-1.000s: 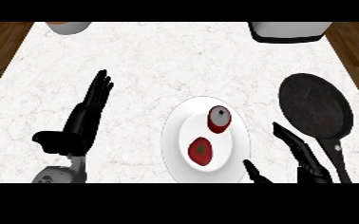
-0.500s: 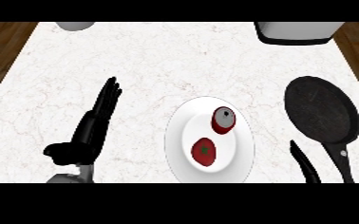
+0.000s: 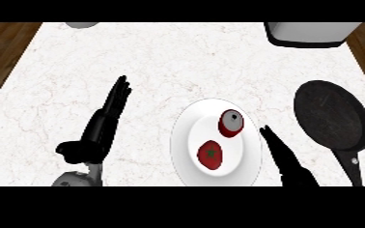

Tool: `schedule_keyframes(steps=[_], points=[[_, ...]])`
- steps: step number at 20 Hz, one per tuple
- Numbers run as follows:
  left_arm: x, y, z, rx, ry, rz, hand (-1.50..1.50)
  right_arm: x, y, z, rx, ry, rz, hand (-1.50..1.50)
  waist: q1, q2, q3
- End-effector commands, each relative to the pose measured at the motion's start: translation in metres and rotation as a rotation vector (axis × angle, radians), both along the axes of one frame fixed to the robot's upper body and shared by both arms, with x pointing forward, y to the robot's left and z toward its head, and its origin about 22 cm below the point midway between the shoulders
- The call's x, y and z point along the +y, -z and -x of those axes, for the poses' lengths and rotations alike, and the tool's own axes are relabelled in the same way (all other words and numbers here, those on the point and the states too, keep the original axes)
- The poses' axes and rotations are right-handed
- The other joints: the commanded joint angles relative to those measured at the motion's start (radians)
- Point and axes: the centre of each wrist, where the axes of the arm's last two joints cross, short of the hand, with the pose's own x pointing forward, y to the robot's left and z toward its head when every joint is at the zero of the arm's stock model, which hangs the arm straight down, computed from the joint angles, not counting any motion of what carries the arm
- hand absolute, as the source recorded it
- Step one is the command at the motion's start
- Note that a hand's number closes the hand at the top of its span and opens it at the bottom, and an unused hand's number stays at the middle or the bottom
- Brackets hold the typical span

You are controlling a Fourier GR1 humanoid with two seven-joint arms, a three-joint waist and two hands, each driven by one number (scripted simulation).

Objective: Pick the tomato from the plate and place it in the pan

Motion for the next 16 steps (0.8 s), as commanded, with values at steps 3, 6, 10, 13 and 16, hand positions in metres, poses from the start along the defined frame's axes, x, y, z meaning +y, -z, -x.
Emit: schedule_keyframes(steps=[3,6,10,13,16], points=[[0.001,0.0,-0.001,-0.002,-0.004,-0.003,0.0,0.047,0.015,-0.041,0.19,-0.095,0.194,-1.5,0.005,0.0,0.002],[0.009,0.0,0.002,0.015,-0.005,0.004,0.0,0.073,0.018,-0.041,0.251,-0.089,0.282,-1.5,-0.009,-0.005,0.002],[0.016,-0.009,-0.008,0.009,-0.028,0.004,0.0,0.08,0.04,-0.069,0.298,-0.088,0.258,-1.5,-0.019,-0.005,0.003],[-0.017,-0.007,-0.002,0.0,-0.039,0.008,0.0,0.089,0.022,-0.049,0.284,-0.075,0.227,-1.5,-0.025,-0.007,0.003],[0.007,0.027,0.004,0.012,-0.033,0.001,0.0,0.101,0.029,-0.062,0.311,-0.078,0.234,-1.5,-0.023,-0.005,0.003]])
